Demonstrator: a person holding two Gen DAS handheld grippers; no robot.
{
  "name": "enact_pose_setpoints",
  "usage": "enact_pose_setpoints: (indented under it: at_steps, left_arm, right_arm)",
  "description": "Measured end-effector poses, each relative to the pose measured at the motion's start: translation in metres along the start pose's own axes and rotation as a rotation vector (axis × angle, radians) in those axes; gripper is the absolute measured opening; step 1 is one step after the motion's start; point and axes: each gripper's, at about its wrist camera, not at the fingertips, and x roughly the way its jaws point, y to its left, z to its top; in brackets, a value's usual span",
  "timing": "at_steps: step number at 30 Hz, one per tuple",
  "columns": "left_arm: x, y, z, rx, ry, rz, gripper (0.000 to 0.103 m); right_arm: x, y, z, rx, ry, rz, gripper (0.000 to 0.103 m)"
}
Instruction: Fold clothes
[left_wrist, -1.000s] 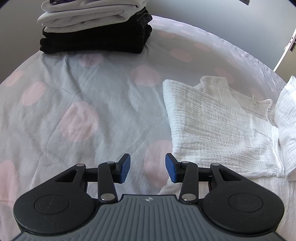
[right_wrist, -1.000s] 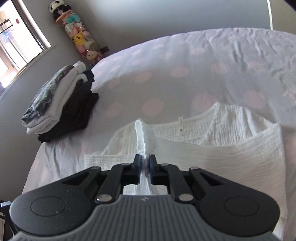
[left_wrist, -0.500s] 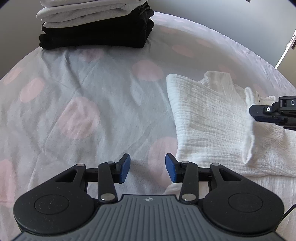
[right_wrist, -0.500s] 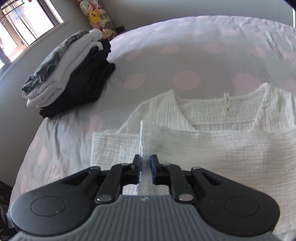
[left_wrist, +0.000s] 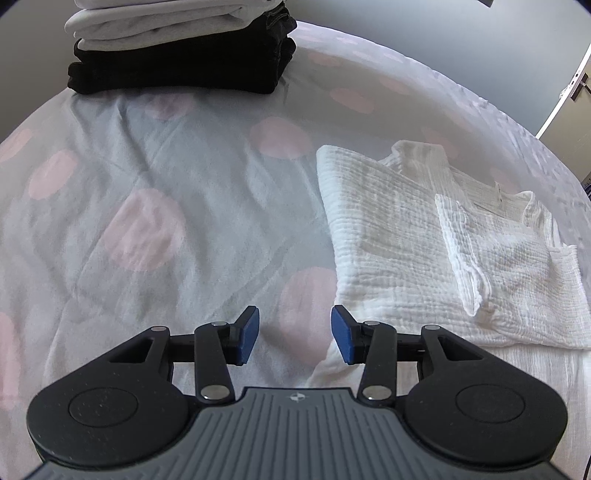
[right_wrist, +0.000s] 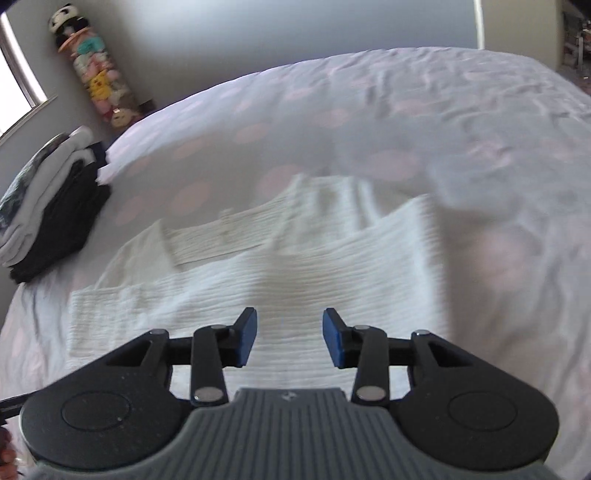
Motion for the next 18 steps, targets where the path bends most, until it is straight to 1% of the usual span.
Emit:
enact_pose_setpoints:
  at_steps: [2, 3, 5, 7, 10, 13, 14, 16, 17, 18]
  left_arm:
    - [0.002, -0.002, -0.001, 0.007, 0.009, 0.006, 0.051]
    - [0.002, -0.003, -0.002, 0.01, 0.013, 0.009, 0.051]
    - [0.004, -0.005, -0.003, 0.023, 0.016, 0.019, 0.051]
    - [0.005, -0.006, -0.004, 0.033, 0.018, 0.029, 0.051]
    - [0.007, -0.008, -0.004, 0.041, 0.02, 0.039, 0.051]
    - [0.008, -0.009, -0.006, 0.052, 0.019, 0.048, 0.051]
    - [0.008, -0.009, -0.006, 0.059, 0.018, 0.052, 0.051]
    - [0.009, -0.011, -0.007, 0.072, 0.017, 0.059, 0.051]
    - [0.009, -0.011, -0.007, 0.078, 0.018, 0.063, 0.051]
    - [0.01, -0.012, -0.007, 0.083, 0.019, 0.066, 0.051]
  right_arm:
    - [-0.011, -0.032, -0.001, 0.013, 0.001, -0.065, 0.043]
    - [-0.014, -0.044, -0.005, 0.013, 0.009, -0.079, 0.043]
    - [-0.02, -0.06, -0.015, 0.003, 0.033, -0.089, 0.044]
    - [-0.022, -0.068, -0.028, -0.037, 0.056, -0.085, 0.046]
    - [-0.018, -0.065, -0.046, -0.148, 0.082, -0.088, 0.05]
    - [-0.01, -0.053, -0.058, -0.266, 0.109, -0.081, 0.053]
    - [-0.006, -0.049, -0.062, -0.305, 0.111, -0.098, 0.054]
    - [-0.001, -0.039, -0.067, -0.37, 0.095, -0.154, 0.054]
    - [-0.001, -0.038, -0.066, -0.373, 0.072, -0.167, 0.054]
    - [-0.002, -0.039, -0.064, -0.365, 0.048, -0.172, 0.05]
